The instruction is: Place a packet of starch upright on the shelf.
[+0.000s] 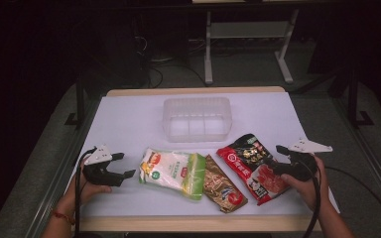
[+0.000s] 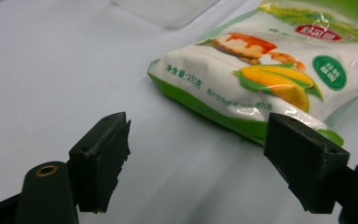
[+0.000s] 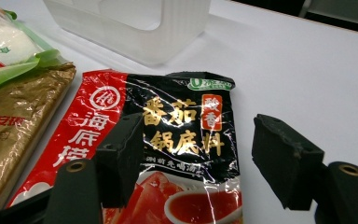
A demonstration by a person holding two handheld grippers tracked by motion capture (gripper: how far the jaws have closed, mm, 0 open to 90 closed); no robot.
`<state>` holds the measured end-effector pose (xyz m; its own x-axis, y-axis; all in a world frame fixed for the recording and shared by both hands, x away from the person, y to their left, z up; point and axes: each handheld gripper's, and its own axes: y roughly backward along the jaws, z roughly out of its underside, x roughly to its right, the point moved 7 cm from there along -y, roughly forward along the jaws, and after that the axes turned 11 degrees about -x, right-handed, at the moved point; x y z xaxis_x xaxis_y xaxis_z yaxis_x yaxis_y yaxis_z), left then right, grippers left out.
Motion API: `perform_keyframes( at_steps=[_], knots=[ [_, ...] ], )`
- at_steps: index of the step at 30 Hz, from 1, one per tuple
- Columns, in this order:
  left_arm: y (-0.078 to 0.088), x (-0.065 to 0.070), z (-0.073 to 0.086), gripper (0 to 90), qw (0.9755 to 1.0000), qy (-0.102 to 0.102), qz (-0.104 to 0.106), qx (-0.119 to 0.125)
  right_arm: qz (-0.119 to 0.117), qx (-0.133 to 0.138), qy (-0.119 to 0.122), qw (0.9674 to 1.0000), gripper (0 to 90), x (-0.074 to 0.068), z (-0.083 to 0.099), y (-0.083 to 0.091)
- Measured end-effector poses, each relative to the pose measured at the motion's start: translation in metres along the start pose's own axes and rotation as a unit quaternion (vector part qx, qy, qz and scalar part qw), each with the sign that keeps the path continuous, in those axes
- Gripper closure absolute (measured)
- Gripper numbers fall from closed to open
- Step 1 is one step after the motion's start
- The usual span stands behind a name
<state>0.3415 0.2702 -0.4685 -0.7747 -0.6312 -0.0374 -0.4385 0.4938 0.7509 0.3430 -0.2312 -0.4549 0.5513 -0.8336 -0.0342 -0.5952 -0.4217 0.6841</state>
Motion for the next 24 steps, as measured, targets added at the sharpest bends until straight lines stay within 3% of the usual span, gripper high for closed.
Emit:
perform_keyframes(
  at_steps=[8, 11, 13, 18, 24],
  knots=[
    [0.002, 0.001, 0.003, 23.3, 0.9999, 0.010, 0.009, 0.008, -0.008, -0.001, 0.004, 1.0000, 33.4, -0.003, -0.005, -0.005],
    [0.002, 0.004, 0.005, 23.5, 0.9995, 0.019, 0.022, 0.012, -0.014, -0.002, 0.003, 0.9999, 33.9, -0.005, -0.007, -0.009],
    [0.003, 0.008, 0.006, 25.8, 0.9985, 0.025, 0.045, 0.018, -0.022, -0.005, 0.005, 0.9997, 34.3, -0.009, -0.010, -0.013],
    [0.004, 0.012, 0.004, 25.9, 0.9981, 0.025, 0.051, 0.025, -0.030, -0.009, 0.015, 0.9994, 34.6, -0.015, -0.011, -0.016],
    [0.002, 0.017, 0.004, 23.7, 0.9985, 0.017, 0.049, 0.015, -0.034, -0.005, 0.023, 0.9991, 35.2, -0.019, -0.016, -0.016]
  ],
)
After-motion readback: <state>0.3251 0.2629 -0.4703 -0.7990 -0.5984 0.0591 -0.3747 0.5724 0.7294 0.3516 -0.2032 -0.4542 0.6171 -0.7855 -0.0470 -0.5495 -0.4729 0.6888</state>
